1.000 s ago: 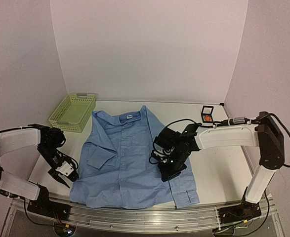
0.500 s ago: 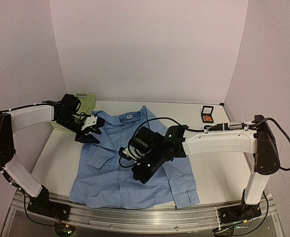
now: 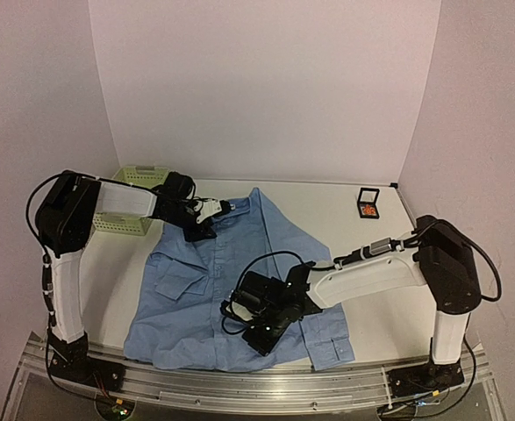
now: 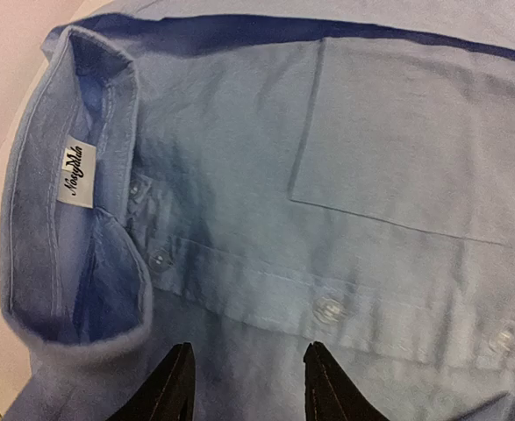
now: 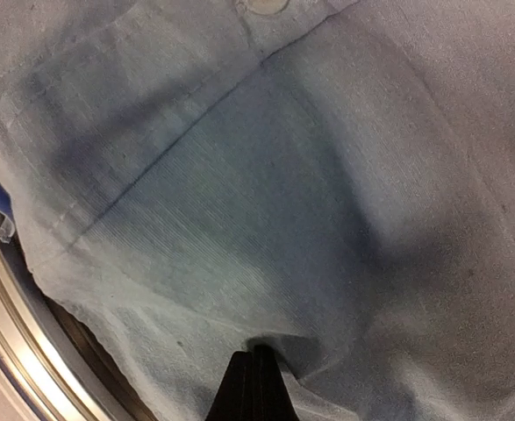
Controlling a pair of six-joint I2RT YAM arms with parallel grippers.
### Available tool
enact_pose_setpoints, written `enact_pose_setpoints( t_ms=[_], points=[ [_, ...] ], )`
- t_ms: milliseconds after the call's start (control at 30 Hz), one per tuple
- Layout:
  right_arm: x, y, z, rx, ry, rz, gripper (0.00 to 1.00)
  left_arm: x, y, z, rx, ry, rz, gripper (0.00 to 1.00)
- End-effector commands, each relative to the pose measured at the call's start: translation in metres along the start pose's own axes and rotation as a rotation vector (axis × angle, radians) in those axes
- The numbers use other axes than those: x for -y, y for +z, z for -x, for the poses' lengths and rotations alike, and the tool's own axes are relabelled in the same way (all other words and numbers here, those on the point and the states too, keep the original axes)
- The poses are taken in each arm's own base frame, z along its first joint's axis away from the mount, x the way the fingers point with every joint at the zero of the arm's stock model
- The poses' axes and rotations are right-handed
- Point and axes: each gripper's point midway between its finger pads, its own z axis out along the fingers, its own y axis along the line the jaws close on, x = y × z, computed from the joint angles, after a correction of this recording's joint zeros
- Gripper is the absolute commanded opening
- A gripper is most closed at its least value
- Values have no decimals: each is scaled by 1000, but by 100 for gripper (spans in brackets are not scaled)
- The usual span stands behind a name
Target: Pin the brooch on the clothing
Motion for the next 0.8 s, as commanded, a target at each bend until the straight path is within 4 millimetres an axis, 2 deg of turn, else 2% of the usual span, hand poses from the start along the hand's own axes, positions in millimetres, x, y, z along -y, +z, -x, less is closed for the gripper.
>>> enact_pose_setpoints(
  t_ms=[0, 267, 400, 500, 533, 567, 633, 700, 767],
  points=[
    [8, 7, -36, -73, 43, -20, 0, -58, 19, 17, 10, -38, 222, 42],
    [7, -4, -74, -127, 116, 7, 0, -116, 38, 34, 34, -62, 380, 42],
    [4, -7, -79, -130, 139, 20, 0, -140, 47, 33, 40, -18, 447, 43],
    [3, -9, -76, -122, 145, 25, 0, -148, 66, 24, 17, 36, 460, 44],
    [2, -10, -73, -116, 145, 27, 0, -151, 69, 24, 12, 50, 469, 44],
    [0, -12, -66, -103, 143, 34, 0, -151, 79, 15, -11, 57, 467, 44],
    [-9, -22, -39, -43, 129, 55, 0, -154, 86, 11, -14, 57, 472, 45],
    [-19, -41, -1, 46, 112, 75, 1, -160, 79, 21, 22, 18, 472, 46],
    [-25, -63, 37, 142, 102, 94, 3, -166, 63, 47, 95, -25, 453, 48]
  ],
)
